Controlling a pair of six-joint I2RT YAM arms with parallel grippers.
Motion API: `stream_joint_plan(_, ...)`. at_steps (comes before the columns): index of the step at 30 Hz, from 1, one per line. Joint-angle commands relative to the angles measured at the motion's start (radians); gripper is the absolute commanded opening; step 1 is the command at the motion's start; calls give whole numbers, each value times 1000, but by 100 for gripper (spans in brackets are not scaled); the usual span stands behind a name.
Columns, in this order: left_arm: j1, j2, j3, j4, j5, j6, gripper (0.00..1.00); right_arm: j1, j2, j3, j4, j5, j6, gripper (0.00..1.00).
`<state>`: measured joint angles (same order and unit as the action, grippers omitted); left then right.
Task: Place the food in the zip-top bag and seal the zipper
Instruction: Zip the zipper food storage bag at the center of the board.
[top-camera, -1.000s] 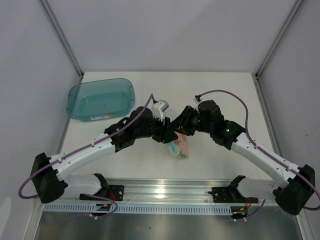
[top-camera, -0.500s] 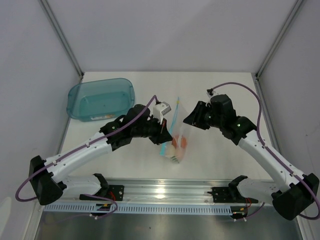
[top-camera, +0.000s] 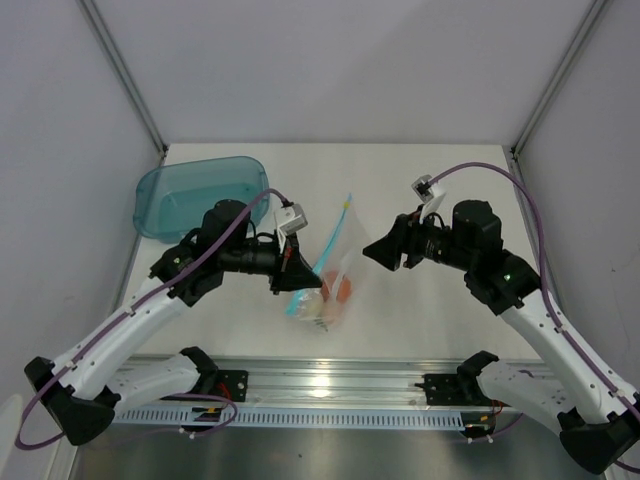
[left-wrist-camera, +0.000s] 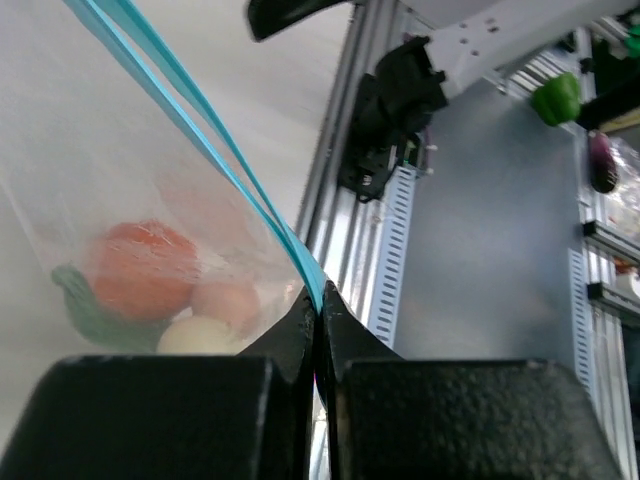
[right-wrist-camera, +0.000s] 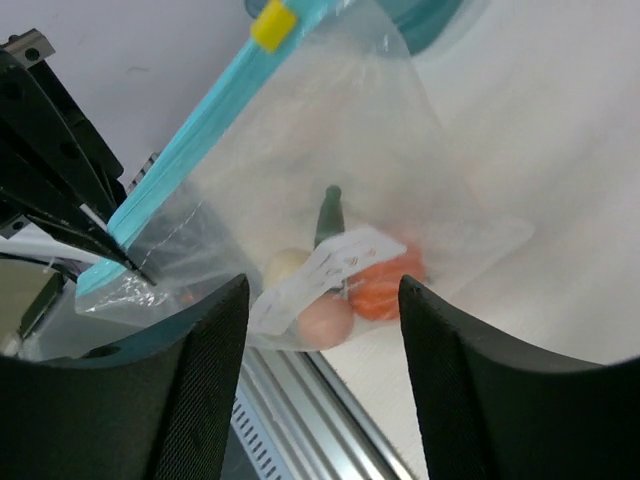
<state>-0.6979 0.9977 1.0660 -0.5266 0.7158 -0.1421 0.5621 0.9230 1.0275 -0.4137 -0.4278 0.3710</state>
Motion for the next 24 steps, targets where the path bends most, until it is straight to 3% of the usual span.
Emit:
stream_joint_plan(1, 8, -30, 37, -42, 192, 78, 1, -2, 2, 6, 96, -83, -115, 65)
stream_joint_plan(4, 9, -51, 11, -33, 261, 67, 1, -10, 17, 6, 144, -95, -161, 75)
stream_joint_plan(8, 9, -88, -8, -42, 298, 65, 1, -48, 60, 34, 168, -160, -222, 76)
stream_joint_plan(14, 12, -119, -9, -49, 359, 52, 1, -174, 91, -4, 328, -610, -176, 75)
stream_joint_plan(24, 14, -160, -26, -10, 430, -7, 1, -179, 184, 23, 475, -881, -78, 73)
